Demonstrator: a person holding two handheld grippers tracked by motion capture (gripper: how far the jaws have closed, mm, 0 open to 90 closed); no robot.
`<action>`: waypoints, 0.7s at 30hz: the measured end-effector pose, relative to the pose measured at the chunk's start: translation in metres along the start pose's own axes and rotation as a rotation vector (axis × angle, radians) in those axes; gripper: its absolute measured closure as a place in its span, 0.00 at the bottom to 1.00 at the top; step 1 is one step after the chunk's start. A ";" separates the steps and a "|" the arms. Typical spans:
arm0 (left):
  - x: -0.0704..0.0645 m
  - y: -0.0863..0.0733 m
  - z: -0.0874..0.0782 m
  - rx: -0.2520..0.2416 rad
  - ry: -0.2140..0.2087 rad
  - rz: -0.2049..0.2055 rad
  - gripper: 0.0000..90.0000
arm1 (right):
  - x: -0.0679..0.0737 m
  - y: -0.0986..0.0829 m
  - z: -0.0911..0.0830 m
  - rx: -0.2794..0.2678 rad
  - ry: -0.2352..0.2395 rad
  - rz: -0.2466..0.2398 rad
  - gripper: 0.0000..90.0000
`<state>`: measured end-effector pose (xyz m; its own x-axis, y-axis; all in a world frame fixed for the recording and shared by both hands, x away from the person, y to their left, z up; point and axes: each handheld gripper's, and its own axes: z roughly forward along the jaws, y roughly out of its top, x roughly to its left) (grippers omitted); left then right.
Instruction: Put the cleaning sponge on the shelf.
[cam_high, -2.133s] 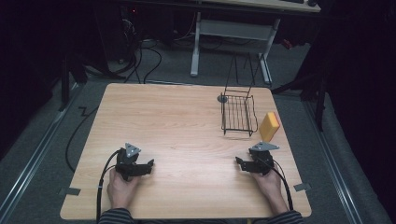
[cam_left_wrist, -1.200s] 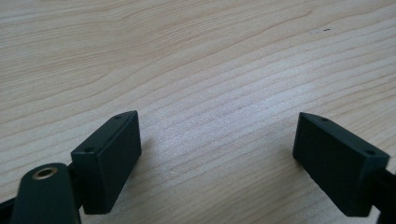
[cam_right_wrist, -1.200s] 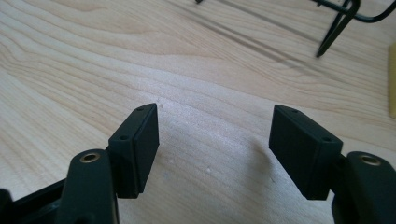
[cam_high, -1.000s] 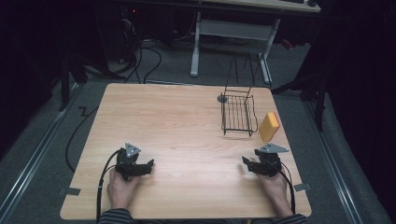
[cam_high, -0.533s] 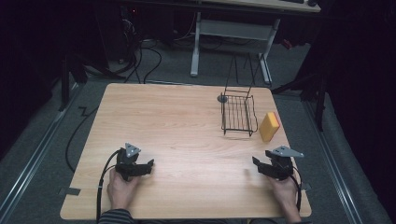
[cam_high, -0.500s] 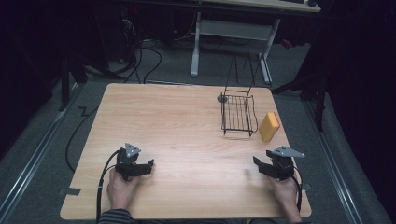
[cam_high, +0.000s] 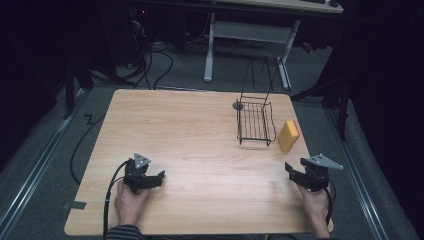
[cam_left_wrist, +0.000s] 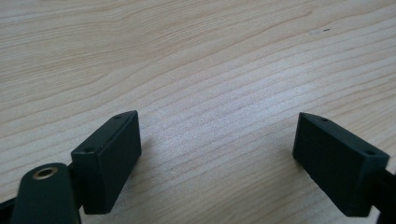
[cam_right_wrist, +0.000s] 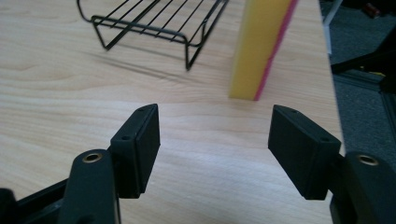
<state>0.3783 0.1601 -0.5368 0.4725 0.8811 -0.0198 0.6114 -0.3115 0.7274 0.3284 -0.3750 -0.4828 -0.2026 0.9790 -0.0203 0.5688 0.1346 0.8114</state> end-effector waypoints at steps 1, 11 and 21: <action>0.000 0.000 0.000 0.000 0.000 0.000 0.18 | -0.002 0.001 -0.001 -0.006 -0.006 -0.003 0.38; 0.000 0.000 0.000 0.000 0.000 0.000 0.18 | -0.014 0.018 -0.002 -0.034 -0.045 0.018 0.38; 0.000 0.000 0.000 0.000 0.000 0.000 0.18 | -0.018 0.035 0.003 -0.052 -0.063 0.011 0.37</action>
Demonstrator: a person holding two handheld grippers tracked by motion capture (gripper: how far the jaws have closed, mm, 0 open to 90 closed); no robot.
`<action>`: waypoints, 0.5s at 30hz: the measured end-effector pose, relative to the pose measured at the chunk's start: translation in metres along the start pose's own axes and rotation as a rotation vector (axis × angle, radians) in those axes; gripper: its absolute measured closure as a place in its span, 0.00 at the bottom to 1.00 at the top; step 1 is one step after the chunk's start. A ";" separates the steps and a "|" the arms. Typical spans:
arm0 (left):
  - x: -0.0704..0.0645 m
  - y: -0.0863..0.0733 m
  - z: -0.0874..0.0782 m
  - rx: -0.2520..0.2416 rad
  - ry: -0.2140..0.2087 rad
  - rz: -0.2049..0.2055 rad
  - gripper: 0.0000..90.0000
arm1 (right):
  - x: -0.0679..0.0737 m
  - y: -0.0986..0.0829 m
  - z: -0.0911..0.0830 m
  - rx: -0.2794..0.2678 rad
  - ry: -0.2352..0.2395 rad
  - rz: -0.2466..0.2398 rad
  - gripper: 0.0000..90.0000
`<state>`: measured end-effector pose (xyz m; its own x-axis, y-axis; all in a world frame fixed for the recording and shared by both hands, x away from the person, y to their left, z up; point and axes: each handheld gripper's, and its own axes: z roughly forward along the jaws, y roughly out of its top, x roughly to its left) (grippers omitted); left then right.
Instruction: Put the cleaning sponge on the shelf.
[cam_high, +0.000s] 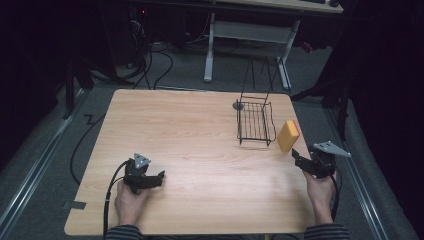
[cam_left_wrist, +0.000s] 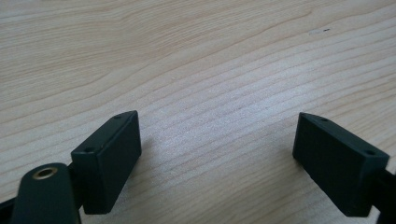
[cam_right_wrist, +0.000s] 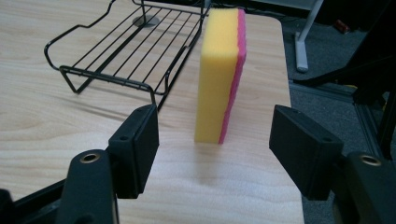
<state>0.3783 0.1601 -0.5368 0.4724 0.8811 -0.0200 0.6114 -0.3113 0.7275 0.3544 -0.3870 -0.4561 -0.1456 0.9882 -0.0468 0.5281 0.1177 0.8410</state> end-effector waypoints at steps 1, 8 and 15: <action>0.000 0.000 0.000 0.000 0.000 0.000 0.18 | 0.000 0.001 0.000 -0.004 -0.002 -0.001 0.37; 0.000 0.000 0.000 0.000 0.000 0.000 0.18 | 0.000 0.012 0.007 -0.013 -0.016 -0.009 0.37; 0.000 0.000 0.000 0.000 0.000 0.000 0.18 | 0.001 0.018 0.015 -0.014 -0.026 -0.019 0.37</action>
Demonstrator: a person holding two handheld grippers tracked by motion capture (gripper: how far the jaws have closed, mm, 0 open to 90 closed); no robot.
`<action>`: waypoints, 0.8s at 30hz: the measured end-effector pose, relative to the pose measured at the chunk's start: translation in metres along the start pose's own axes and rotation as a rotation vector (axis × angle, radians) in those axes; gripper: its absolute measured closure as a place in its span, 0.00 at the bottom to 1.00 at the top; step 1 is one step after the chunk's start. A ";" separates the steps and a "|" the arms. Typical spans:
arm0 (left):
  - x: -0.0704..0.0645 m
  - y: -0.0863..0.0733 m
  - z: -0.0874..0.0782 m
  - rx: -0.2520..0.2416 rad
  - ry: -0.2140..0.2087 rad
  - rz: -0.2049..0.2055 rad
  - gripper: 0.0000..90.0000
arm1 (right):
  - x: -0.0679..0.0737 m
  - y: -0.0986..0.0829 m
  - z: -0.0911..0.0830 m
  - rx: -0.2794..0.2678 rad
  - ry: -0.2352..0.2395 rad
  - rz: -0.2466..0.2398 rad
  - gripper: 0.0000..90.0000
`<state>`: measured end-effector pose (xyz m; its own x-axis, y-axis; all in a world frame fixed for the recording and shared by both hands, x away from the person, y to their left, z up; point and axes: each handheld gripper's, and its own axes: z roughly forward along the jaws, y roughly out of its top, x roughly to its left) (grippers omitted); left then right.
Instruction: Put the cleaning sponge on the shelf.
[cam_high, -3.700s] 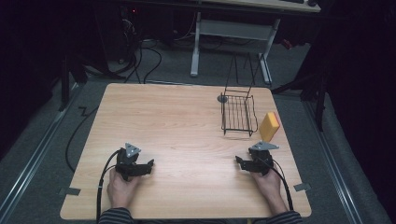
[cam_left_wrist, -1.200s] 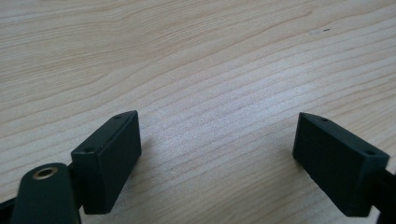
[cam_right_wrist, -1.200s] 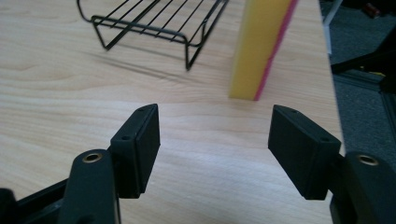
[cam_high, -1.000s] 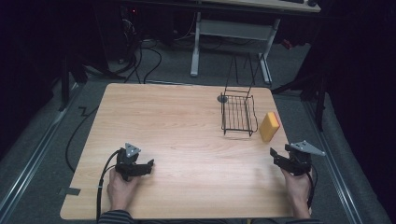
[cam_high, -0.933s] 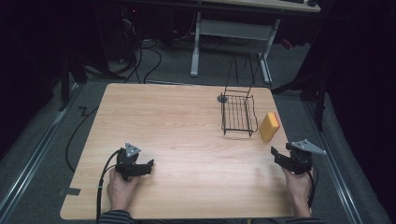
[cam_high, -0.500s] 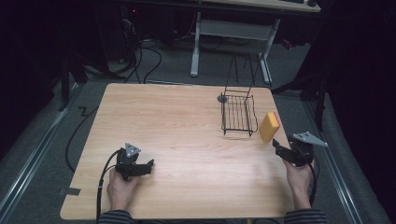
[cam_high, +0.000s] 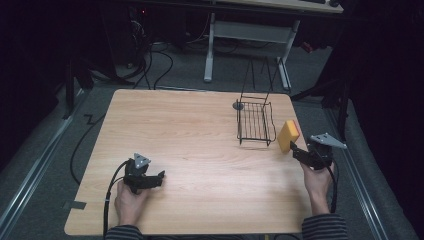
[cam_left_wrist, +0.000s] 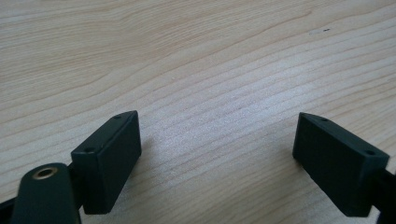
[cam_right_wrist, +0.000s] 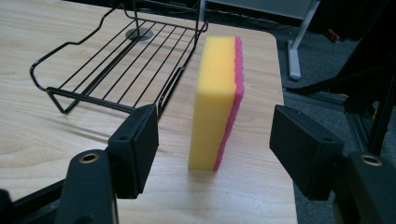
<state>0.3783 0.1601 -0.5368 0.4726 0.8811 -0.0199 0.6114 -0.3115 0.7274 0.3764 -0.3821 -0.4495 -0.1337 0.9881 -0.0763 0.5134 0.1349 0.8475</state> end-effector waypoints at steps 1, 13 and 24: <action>0.000 0.000 0.000 0.000 0.000 0.000 0.18 | 0.000 0.001 0.002 -0.001 -0.005 0.003 0.37; 0.000 0.000 0.000 0.000 0.001 0.001 0.17 | 0.001 0.016 0.019 0.000 -0.014 0.008 0.37; 0.000 0.000 0.000 0.000 0.001 0.001 0.17 | -0.001 0.017 0.036 0.014 -0.017 0.035 0.37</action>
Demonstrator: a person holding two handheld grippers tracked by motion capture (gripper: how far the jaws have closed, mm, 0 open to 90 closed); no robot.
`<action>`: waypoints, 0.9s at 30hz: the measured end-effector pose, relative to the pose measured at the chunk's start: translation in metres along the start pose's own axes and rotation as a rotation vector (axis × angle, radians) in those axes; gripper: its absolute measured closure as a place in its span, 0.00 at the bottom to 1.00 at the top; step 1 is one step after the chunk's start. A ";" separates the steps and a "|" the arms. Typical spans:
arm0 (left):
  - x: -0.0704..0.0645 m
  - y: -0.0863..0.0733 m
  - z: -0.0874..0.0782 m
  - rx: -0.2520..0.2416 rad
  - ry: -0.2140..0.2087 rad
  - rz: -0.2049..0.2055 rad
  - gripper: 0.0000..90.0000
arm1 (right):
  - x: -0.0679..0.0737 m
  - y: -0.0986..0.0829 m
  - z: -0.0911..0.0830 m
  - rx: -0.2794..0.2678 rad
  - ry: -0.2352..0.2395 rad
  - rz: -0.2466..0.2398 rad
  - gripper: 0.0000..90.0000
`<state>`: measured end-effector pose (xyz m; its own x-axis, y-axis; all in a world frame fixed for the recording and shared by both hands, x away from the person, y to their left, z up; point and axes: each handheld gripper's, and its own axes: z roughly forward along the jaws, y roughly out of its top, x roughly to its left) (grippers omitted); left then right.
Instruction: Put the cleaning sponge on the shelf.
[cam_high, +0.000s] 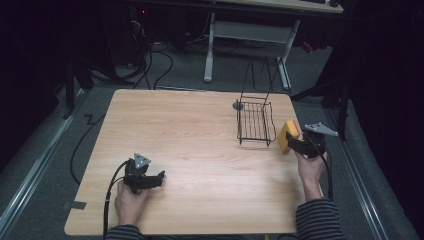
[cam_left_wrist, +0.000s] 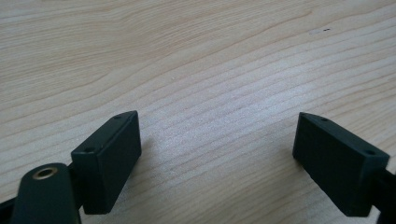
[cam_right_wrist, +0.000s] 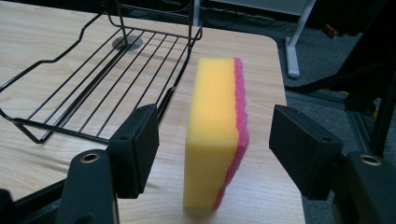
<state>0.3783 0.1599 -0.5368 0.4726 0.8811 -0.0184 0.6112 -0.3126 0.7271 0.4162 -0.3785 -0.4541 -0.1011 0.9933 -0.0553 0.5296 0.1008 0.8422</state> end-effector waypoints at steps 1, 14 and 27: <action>0.000 0.000 0.000 0.000 0.000 0.000 0.17 | 0.000 0.000 0.002 0.003 0.003 0.002 0.38; 0.000 0.000 0.000 0.000 0.000 0.000 0.17 | -0.005 -0.006 0.025 0.031 0.012 0.045 0.39; 0.000 0.000 0.000 0.000 0.000 0.000 0.17 | -0.007 -0.011 0.038 0.045 0.026 0.084 0.44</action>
<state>0.3783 0.1599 -0.5368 0.4726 0.8811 -0.0184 0.6112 -0.3126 0.7271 0.4432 -0.3843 -0.4837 -0.0763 0.9967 0.0284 0.5745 0.0207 0.8182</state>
